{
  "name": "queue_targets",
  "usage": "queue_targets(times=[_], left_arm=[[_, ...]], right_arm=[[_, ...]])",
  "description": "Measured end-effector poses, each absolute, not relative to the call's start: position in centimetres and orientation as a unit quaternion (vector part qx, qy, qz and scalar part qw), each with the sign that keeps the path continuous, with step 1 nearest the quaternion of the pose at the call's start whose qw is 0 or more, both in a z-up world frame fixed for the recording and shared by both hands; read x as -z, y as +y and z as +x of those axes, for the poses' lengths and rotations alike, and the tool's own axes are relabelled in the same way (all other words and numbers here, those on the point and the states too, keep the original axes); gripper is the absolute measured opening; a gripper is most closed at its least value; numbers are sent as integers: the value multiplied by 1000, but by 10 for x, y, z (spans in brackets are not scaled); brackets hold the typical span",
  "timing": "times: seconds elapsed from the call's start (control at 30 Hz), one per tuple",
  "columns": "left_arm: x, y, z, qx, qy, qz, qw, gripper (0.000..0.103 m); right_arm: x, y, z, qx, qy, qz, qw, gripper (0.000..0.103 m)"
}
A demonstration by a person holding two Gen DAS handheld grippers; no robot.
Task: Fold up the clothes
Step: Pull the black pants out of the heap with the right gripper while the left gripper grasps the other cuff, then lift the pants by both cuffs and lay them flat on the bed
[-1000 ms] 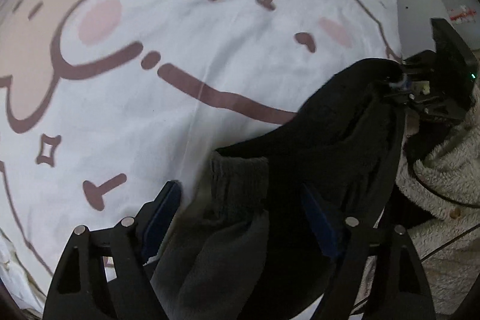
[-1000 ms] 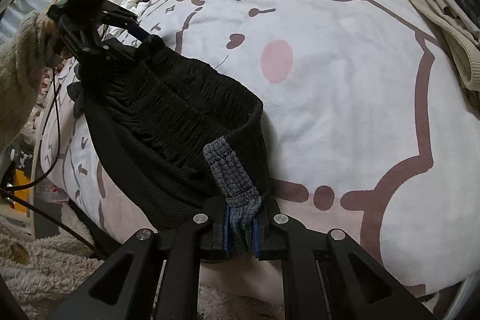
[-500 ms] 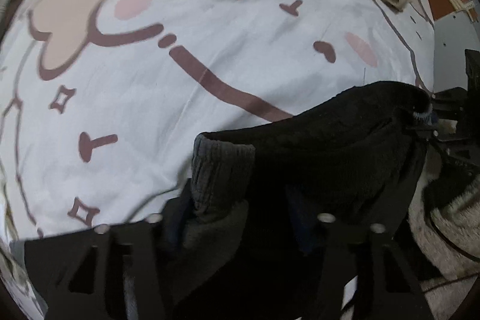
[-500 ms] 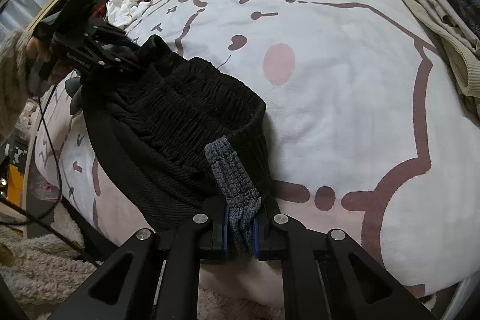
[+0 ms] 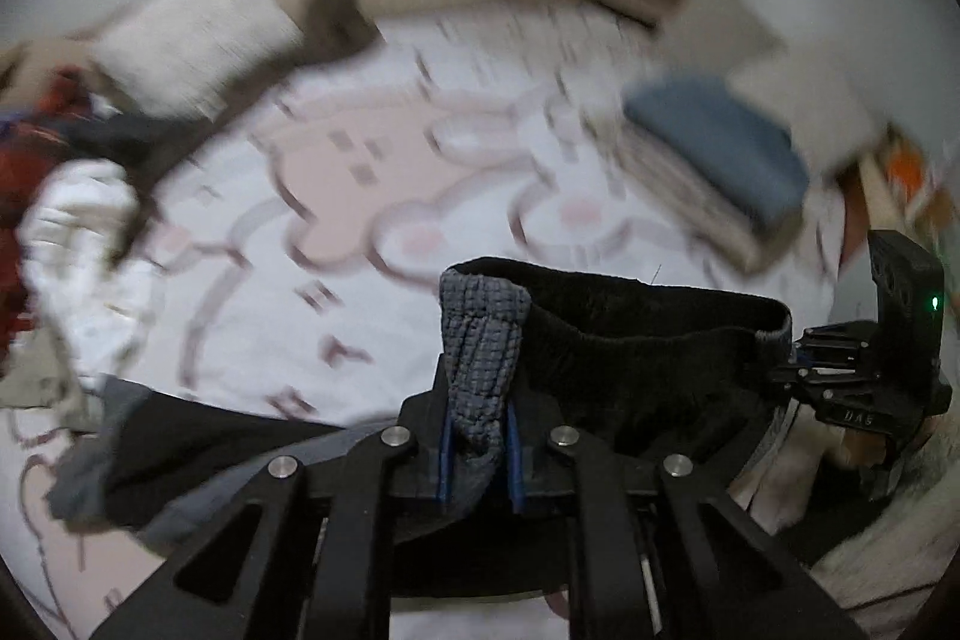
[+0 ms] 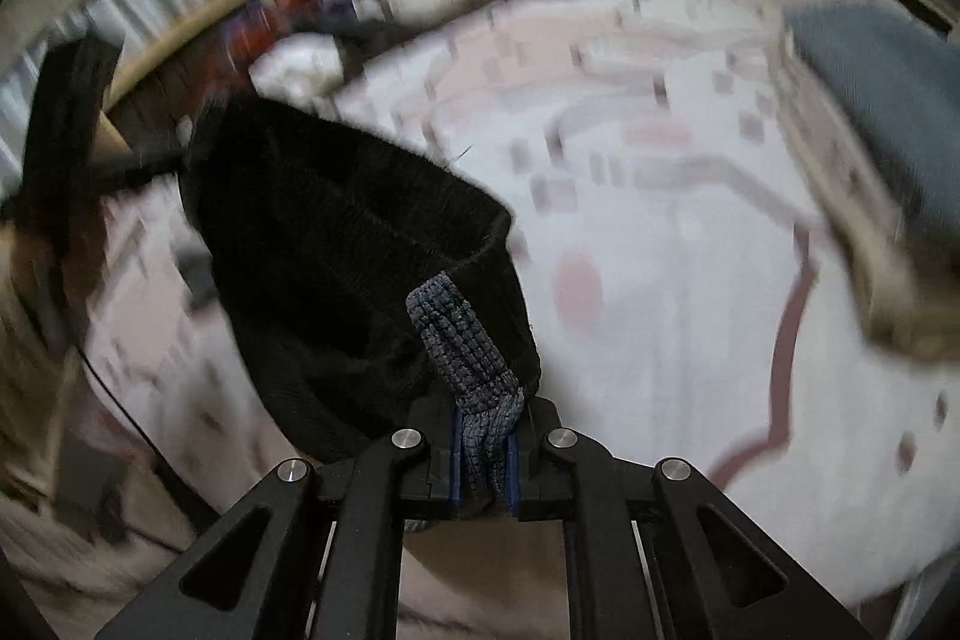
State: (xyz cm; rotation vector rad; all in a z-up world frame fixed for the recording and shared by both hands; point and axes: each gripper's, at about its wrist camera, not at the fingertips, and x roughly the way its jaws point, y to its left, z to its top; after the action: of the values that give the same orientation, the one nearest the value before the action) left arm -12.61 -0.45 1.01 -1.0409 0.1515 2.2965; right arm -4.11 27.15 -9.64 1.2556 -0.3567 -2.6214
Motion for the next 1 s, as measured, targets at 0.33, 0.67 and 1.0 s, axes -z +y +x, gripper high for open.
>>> queue_targets(times=[0.33, 0.67, 1.0], left_arm=[[-186, -73, -87, -971, -12, -133, 196, 13], [-274, -99, -63, -985, -2, -26, 168, 14], [-235, -61, -211, -982, -5, -117, 149, 14]], right_arm=[[-109, 211, -85, 962, 6, 209, 177, 10], [-246, 186, -65, 976, 77, 84, 187, 10], [-230, 210, -198, 974, 110, 171, 100, 10]])
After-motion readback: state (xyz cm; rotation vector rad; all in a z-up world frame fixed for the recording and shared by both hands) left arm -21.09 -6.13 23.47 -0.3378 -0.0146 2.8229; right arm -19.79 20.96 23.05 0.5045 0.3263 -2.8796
